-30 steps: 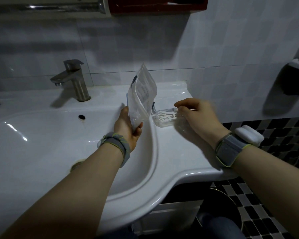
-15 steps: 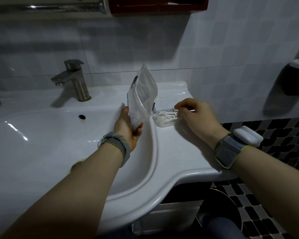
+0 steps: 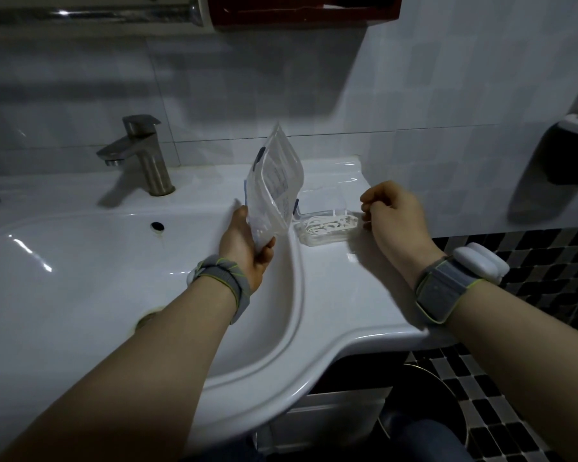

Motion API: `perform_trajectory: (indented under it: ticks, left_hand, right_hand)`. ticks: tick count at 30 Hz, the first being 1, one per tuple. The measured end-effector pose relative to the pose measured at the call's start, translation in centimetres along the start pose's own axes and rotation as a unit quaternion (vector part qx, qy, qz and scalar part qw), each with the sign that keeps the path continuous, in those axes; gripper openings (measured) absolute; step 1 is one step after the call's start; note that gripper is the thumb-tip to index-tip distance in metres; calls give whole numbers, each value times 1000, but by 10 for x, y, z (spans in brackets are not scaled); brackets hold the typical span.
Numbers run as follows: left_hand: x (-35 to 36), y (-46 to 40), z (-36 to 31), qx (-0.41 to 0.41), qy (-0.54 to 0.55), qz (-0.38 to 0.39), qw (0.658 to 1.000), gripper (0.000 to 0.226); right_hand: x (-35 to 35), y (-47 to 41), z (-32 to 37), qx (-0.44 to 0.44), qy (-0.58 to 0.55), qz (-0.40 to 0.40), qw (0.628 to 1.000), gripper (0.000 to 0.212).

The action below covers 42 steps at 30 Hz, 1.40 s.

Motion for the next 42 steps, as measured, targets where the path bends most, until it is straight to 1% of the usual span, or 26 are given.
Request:
perform_trajectory:
  ticks: [5, 11, 17, 21, 25, 27, 35, 42]
  left_hand:
    - [5, 0, 0, -2, -4, 16, 1000, 34]
    - [26, 8, 3, -9, -19, 62, 998, 24]
    - [26, 9, 6, -12, -17, 64, 998, 26]
    - [30, 9, 8, -16, -21, 75, 997, 23]
    - [32, 9, 9, -17, -22, 78, 997, 23]
    - [32, 9, 9, -15, -23, 78, 997, 22]
    - [34, 12, 7, -15, -16, 79, 997, 26]
    - [35, 12, 10, -26, -23, 84, 996, 24]
  right_hand:
    - [7, -3, -5, 11, 48, 17, 999, 19]
    - [6, -1, 0, -11, 88, 9, 996, 17]
    - [6, -2, 0, -15, 89, 6, 996, 12]
    - [9, 0, 2, -15, 91, 13, 996, 13]
    - [5, 1, -1, 18, 35, 10, 999, 24]
    - [1, 2, -2, 26, 28, 3, 999, 25]
    - [4, 1, 1, -4, 96, 1, 995, 18]
    - [5, 3, 4, -18, 116, 1, 993, 19]
Point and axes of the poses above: each hand's wrist, its own y-axis away from the middle knuckle, its own x-axis out of the palm, z = x × y, the point moved 10 cm from there along -y, towards the middle knuckle, and after that the axes turned 7 degrees about x, right-handed, at the moved point
